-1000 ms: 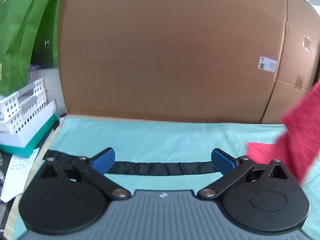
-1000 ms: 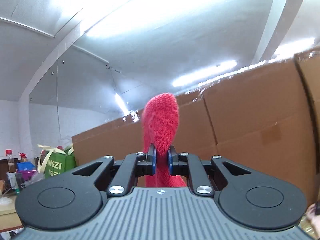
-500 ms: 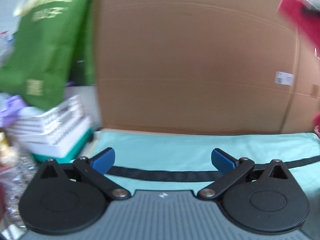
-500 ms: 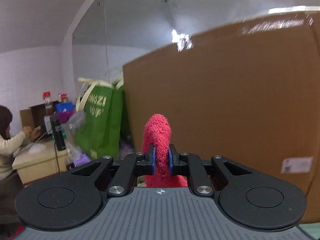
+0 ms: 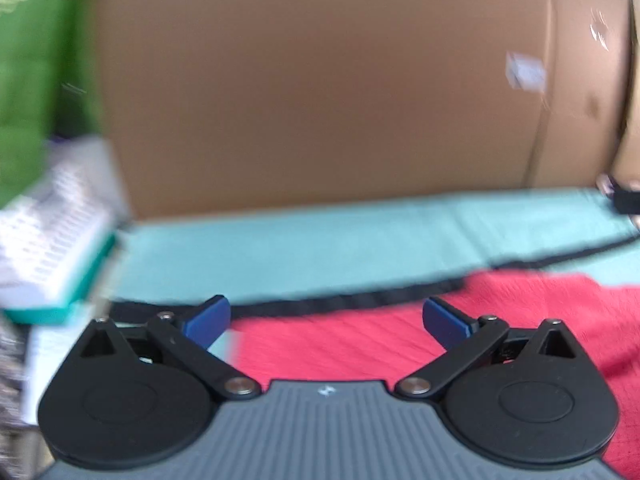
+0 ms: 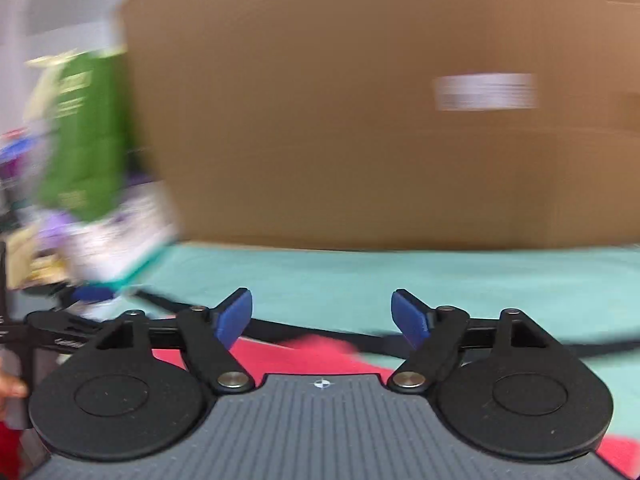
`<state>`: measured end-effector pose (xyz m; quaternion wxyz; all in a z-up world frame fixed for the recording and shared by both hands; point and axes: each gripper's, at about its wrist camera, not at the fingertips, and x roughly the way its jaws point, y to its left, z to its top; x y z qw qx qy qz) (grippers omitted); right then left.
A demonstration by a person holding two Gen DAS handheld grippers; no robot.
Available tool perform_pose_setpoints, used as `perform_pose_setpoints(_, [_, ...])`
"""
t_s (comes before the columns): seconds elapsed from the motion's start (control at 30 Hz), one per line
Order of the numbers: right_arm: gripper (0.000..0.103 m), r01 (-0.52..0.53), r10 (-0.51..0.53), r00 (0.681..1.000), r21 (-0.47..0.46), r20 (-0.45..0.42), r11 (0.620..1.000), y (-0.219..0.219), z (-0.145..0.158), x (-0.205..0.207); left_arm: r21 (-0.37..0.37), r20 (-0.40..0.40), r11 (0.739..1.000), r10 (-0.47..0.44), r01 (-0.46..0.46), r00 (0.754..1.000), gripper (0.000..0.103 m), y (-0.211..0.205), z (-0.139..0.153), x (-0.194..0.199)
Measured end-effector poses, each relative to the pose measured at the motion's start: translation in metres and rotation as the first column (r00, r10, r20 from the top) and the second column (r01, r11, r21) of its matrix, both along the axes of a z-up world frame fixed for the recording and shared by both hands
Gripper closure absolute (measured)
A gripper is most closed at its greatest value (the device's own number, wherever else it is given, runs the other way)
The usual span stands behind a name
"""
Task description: Fold clothes
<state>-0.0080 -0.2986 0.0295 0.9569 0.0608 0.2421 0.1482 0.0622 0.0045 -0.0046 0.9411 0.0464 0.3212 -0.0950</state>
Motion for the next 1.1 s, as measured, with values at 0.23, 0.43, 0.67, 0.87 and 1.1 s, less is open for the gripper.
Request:
perform_pose_setpoints(0.23, [0.021,0.337,-0.353,0.928,-0.136,-0.117,0.932,-0.093,-0.06,-0.06,0.067,-0.116,0.997,0.057,-0.049,0.992,0.001,-0.04,-0.048,0.02])
perform_pose_setpoints(0.43, [0.036,0.371,-0.392,0.902,-0.142,-0.179,0.918,-0.089,-0.094,-0.047,0.043,-0.096,0.995,0.098,-0.094,0.991,0.001,-0.03,-0.052,0.017])
perform_pose_setpoints(0.67, [0.102,0.365,-0.393,0.909,-0.19,-0.138,0.911,-0.074,-0.097,-0.007,0.099,-0.059,0.985,0.15,-0.144,0.987,0.001,-0.018,-0.049,0.02])
perform_pose_setpoints(0.87, [0.102,0.348,-0.378,0.92,-0.22,-0.107,0.911,-0.067,-0.089,0.012,0.101,-0.043,0.978,0.189,-0.184,0.981,0.001,-0.01,-0.05,0.041])
perform_pose_setpoints(1.1, [0.04,0.314,-0.342,0.936,-0.247,-0.078,0.917,-0.073,-0.064,0.002,0.113,-0.028,0.979,0.176,-0.171,0.984,0.001,0.001,-0.048,0.037])
